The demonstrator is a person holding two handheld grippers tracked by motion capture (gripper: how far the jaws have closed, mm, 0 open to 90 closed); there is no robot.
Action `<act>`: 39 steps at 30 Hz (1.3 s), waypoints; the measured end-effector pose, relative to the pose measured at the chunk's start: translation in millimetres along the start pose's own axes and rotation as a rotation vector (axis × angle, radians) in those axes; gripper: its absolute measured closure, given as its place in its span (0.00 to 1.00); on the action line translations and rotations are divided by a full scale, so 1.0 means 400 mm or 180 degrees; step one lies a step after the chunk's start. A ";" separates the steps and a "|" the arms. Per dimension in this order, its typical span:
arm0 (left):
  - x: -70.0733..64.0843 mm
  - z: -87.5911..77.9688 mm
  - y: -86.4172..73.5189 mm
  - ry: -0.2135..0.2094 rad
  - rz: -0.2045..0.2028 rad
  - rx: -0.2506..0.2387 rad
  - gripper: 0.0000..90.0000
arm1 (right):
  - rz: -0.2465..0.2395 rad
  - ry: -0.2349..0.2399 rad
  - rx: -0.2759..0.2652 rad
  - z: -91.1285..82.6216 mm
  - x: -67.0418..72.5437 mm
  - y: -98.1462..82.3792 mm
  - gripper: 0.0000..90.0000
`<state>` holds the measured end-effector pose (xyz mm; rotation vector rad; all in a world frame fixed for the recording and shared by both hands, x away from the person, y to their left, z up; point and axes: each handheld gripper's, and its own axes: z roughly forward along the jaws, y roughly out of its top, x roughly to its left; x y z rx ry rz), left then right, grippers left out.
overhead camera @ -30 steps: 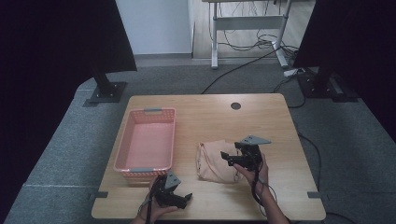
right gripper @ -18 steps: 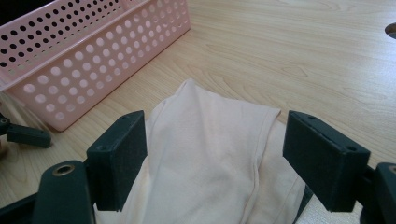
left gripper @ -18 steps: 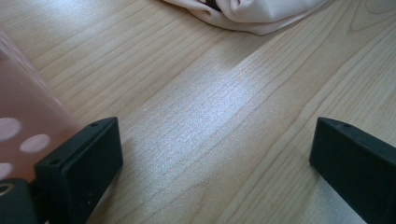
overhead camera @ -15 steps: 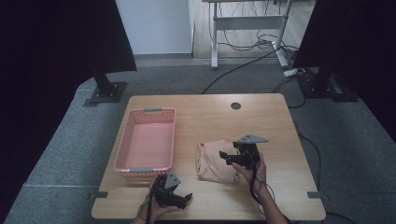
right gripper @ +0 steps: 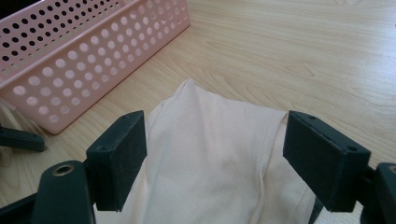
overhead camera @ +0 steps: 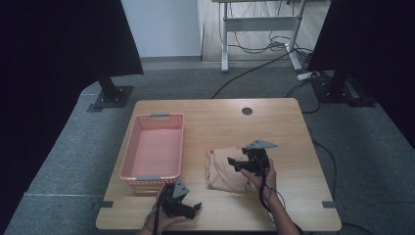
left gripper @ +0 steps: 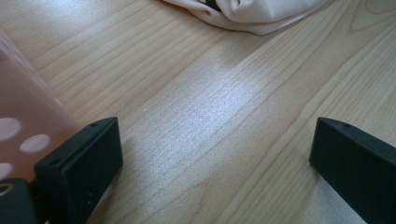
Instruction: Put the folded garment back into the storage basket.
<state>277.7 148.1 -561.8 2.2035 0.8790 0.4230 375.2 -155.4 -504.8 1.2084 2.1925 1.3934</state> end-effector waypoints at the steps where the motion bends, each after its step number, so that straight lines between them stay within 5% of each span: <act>1: 0.000 0.000 0.000 0.0000 -0.0001 -0.0001 0.03 | -0.0004 0.0001 0.0006 0.002 0.000 0.000 0.24; 39: 0.000 0.000 0.000 0.0001 0.0001 -0.0001 0.03 | -0.0039 -0.0019 0.0191 0.078 0.013 0.008 0.23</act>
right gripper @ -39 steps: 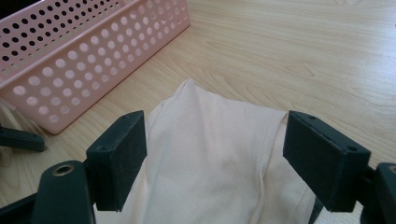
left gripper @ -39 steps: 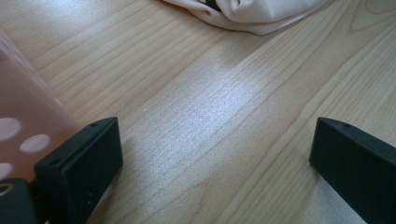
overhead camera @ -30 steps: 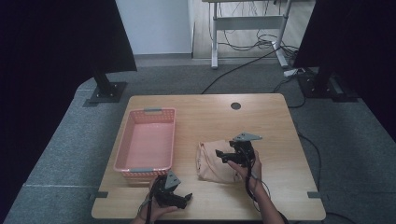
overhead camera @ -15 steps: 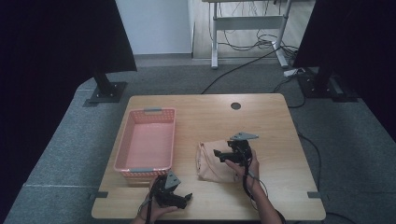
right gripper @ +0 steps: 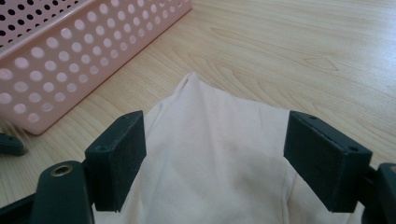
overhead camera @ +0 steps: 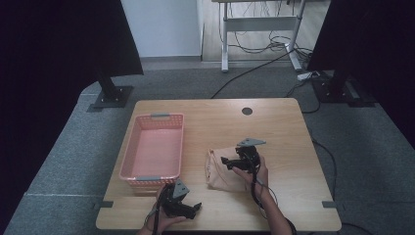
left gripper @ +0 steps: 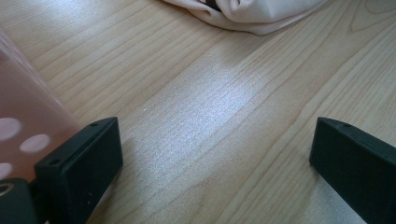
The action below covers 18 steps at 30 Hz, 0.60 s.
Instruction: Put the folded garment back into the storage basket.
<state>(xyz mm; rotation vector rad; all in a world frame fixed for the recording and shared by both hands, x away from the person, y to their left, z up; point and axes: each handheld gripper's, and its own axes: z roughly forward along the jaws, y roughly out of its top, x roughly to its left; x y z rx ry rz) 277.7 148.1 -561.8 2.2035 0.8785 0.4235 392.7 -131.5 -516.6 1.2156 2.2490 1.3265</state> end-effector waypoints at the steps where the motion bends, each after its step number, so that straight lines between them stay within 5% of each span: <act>1: 0.000 0.000 0.000 -0.0002 -0.0001 -0.0002 0.03 | 0.0000 -0.0001 0.0007 0.002 0.001 -0.001 0.23; 18: 0.000 0.000 0.000 0.0000 -0.0001 -0.0001 0.03 | -0.0028 0.0005 0.0102 0.023 0.008 -0.021 0.23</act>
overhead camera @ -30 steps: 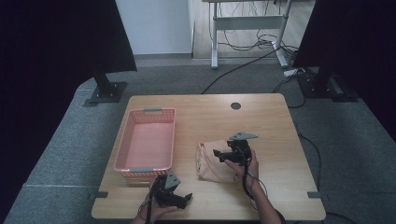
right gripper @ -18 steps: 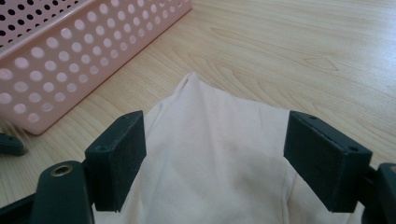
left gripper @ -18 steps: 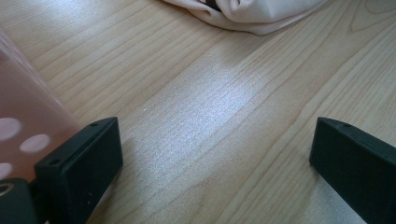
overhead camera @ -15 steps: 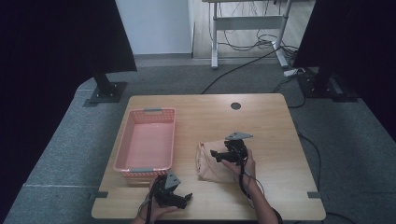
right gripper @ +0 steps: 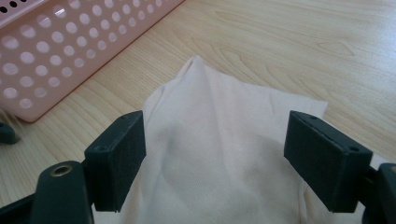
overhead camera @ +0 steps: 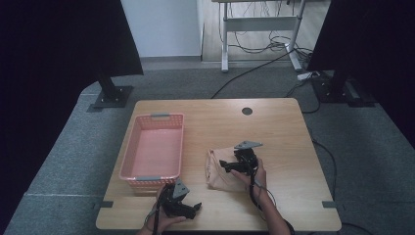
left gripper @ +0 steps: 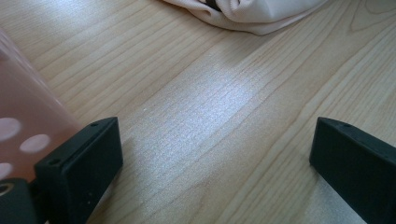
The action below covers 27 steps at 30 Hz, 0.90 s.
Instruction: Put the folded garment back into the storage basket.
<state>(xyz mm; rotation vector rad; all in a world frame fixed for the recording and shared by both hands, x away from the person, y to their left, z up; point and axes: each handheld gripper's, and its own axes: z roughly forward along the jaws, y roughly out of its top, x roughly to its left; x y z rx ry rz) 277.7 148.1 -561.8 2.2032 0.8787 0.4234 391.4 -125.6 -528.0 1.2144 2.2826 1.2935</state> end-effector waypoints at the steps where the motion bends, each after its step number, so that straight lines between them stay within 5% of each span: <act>1: 0.000 0.000 0.000 -0.0001 0.0000 -0.0002 0.03 | 0.0001 0.0003 0.0002 0.001 0.000 -0.002 0.23; 27: 0.000 0.000 0.000 -0.0001 0.0000 -0.0001 0.03 | -0.0005 -0.0010 0.0077 0.021 0.001 -0.029 0.23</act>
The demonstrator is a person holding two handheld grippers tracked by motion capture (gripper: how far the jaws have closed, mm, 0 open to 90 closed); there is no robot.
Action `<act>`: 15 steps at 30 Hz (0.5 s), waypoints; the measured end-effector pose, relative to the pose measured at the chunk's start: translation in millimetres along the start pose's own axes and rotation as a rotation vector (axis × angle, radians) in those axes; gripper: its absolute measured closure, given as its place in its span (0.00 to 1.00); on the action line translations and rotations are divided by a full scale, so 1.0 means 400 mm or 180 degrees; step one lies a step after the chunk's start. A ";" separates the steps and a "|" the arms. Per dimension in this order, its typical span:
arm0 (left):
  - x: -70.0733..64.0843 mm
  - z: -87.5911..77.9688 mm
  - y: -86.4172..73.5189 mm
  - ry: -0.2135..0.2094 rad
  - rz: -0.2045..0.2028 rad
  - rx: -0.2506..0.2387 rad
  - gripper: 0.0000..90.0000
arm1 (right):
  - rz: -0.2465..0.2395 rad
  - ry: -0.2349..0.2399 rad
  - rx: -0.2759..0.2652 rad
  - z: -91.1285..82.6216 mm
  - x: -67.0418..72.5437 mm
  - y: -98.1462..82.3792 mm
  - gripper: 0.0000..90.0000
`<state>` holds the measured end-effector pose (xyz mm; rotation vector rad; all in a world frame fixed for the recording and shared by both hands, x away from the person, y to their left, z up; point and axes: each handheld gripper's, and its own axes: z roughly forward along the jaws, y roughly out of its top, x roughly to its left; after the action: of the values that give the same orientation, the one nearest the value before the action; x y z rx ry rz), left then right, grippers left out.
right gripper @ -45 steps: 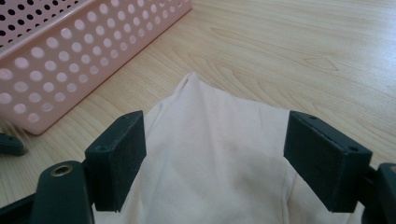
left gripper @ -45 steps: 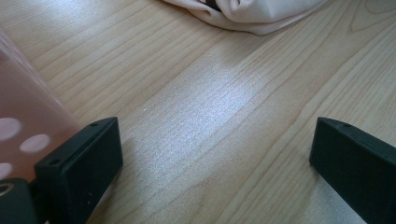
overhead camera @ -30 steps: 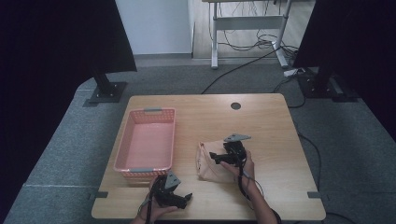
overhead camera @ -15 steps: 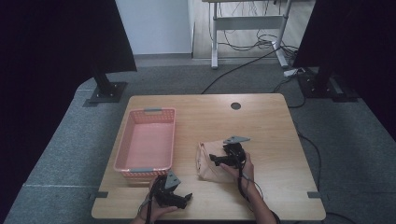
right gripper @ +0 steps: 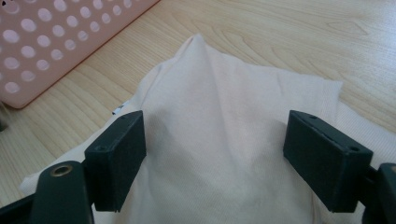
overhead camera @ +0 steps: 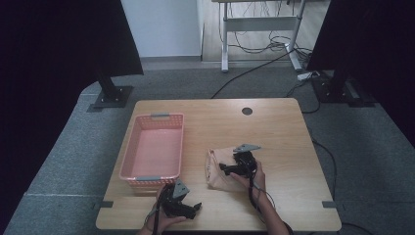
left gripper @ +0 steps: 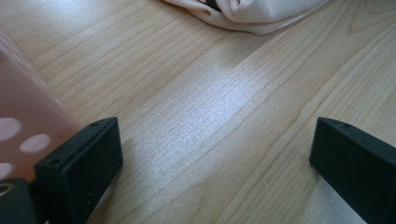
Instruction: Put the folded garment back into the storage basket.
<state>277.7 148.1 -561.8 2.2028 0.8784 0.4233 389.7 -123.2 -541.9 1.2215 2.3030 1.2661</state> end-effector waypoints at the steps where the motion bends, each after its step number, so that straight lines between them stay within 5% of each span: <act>1: 0.000 0.000 0.000 0.0000 0.0000 0.0000 0.03 | 0.0001 0.0000 0.0000 0.000 0.000 -0.001 0.23; 15: 0.000 0.000 0.000 0.0002 0.0001 0.0002 0.03 | -0.0121 -0.0092 0.0079 0.011 0.009 -0.010 0.24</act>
<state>277.6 148.1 -561.8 2.2034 0.8787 0.4239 387.8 -118.9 -547.2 1.1903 2.3169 1.2030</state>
